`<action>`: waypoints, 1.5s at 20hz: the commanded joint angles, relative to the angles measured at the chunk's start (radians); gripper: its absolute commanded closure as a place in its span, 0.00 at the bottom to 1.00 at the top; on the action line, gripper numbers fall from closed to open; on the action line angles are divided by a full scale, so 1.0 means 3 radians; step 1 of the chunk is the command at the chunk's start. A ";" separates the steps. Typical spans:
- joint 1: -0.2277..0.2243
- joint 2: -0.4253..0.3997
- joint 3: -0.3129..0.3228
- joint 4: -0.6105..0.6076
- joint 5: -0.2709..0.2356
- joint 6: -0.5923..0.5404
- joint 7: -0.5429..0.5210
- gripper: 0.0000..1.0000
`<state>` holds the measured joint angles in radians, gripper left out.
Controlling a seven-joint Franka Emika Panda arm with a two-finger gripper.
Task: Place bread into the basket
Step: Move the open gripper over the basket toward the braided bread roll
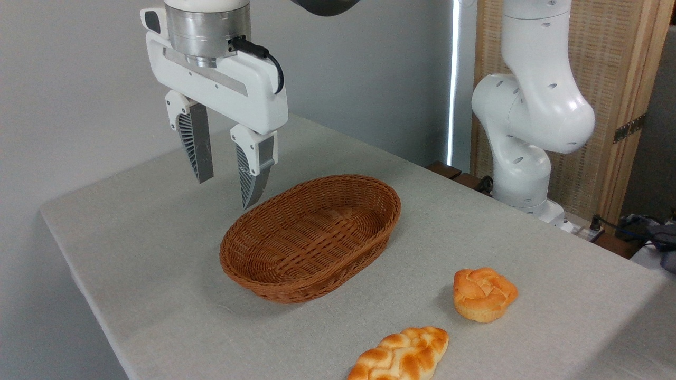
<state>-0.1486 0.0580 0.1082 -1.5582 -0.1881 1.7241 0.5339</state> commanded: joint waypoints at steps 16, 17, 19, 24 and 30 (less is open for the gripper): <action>-0.0021 -0.1277 0.0360 -0.2000 0.0539 0.0885 0.0750 0.00; -0.0021 -0.1293 0.0441 -0.2026 0.0560 0.0885 0.0847 0.00; 0.0086 -0.1293 0.0565 -0.2031 0.0642 0.0890 0.1001 0.00; 0.0245 -0.1104 0.0718 -0.2031 0.0852 0.1063 0.1686 0.00; 0.0250 -0.0613 0.0805 -0.2031 0.0862 0.1396 0.1805 0.00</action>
<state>-0.0688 -0.1828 0.3439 -2.1772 0.0558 2.0913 1.0618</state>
